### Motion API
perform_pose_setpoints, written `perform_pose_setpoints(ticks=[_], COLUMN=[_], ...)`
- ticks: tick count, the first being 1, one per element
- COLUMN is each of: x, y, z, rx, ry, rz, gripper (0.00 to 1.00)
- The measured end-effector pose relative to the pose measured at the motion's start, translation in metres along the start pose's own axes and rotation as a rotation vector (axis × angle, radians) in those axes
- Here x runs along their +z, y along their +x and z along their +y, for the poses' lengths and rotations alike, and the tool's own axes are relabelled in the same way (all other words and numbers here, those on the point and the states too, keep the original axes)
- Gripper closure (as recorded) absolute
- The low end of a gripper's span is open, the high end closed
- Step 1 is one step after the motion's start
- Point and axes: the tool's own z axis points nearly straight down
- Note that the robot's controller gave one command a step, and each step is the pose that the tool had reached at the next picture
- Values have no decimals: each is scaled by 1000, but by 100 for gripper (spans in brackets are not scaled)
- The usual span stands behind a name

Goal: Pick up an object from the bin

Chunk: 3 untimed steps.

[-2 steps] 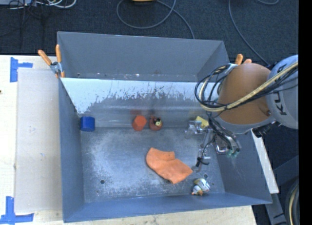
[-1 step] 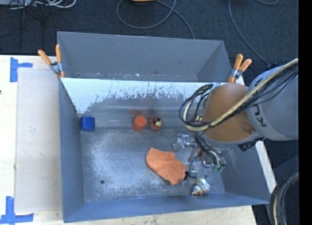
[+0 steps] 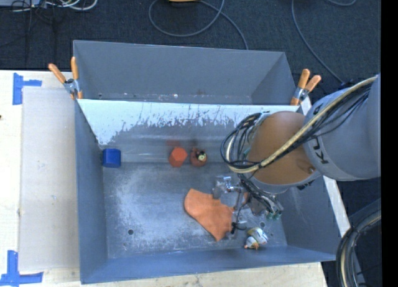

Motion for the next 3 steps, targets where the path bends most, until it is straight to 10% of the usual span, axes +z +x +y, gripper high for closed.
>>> perform_pose_setpoints(ticks=[1, 2, 3], x=[0, 4, 4], y=[12, 28, 28], z=[9, 45, 45], rx=[48, 43, 43], ry=[1, -1, -1], rz=[-6, 3, 3], gripper=[0, 100, 100])
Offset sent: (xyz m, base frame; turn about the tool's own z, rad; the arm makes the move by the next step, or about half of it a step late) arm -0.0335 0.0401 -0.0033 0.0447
